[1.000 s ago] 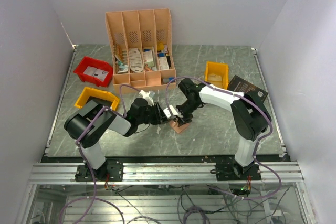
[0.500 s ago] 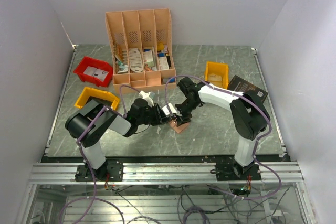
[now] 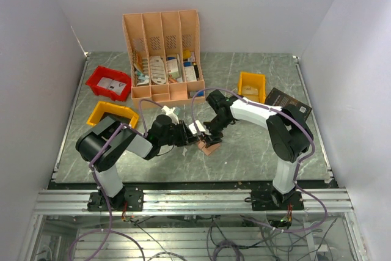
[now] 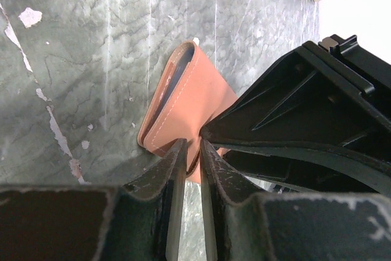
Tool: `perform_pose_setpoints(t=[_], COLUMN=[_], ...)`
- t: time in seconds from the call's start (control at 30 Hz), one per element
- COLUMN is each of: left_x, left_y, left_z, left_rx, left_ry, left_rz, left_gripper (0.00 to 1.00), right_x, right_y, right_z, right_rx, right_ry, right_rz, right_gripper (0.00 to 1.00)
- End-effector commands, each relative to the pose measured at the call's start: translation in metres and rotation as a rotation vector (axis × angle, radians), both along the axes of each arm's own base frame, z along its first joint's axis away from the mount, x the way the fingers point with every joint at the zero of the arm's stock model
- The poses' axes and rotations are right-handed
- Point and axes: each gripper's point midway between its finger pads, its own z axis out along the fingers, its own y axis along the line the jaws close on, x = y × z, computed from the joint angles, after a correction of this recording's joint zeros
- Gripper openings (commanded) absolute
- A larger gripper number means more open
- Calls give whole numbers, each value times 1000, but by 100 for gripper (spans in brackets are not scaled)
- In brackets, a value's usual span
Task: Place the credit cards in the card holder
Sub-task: Open the card holder at the center of the board.
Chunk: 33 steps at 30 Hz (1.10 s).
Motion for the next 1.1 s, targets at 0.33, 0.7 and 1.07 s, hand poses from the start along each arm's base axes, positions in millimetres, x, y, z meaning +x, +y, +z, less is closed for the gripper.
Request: perform_pose_setpoints(t=[0.33,0.7,1.07], left_x=[-4,-3,-3], left_y=[10,10,11], left_z=[-16,-16,-17], left_rx=[68,74,79], left_ry=[-1,-1,1], left_rz=[18,16,19], left_gripper=[27,27,27], right_x=[-4,-3,-3], right_y=[-3,0,-1], right_z=[-12,-6,-3], right_rx=[-43,-30,-28], right_ry=[35,34,28], right_rz=[11,7,8], right_gripper=[36,35,32])
